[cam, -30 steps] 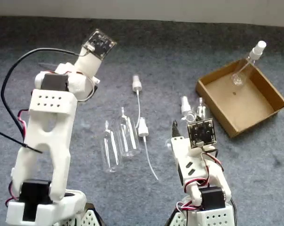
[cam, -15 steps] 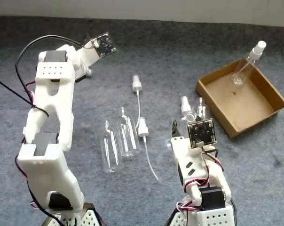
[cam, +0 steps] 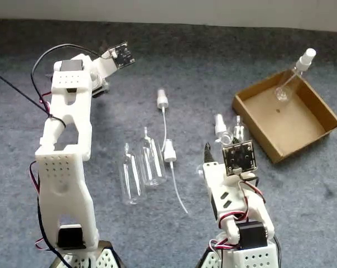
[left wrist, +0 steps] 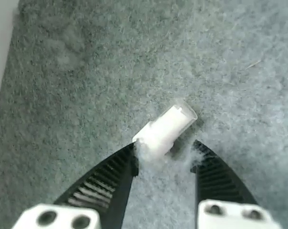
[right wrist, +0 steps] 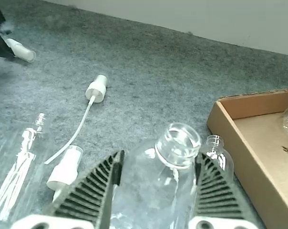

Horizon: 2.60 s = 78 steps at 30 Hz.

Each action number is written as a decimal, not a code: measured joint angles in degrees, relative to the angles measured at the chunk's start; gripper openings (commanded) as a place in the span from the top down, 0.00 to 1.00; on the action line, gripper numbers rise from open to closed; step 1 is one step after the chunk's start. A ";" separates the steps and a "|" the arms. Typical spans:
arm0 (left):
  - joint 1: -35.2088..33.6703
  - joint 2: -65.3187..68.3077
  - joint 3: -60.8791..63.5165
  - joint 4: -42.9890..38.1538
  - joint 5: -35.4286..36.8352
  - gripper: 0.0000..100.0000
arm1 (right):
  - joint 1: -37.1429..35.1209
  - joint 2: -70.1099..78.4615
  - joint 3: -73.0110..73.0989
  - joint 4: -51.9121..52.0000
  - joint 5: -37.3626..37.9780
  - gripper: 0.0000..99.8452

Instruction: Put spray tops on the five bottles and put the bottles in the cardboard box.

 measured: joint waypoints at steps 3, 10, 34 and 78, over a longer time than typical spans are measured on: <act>0.00 5.36 -6.15 0.00 0.00 0.85 | 0.00 0.00 0.00 0.00 0.00 0.86; -0.09 17.41 -20.40 0.00 -0.09 0.94 | 0.00 0.00 0.00 0.00 0.00 0.86; 0.18 25.67 -51.96 37.01 -1.58 1.00 | 0.00 0.00 1.14 -1.76 0.00 0.86; 26.02 -46.33 -8.26 39.47 36.22 0.99 | -9.76 0.09 6.15 -23.82 15.65 0.86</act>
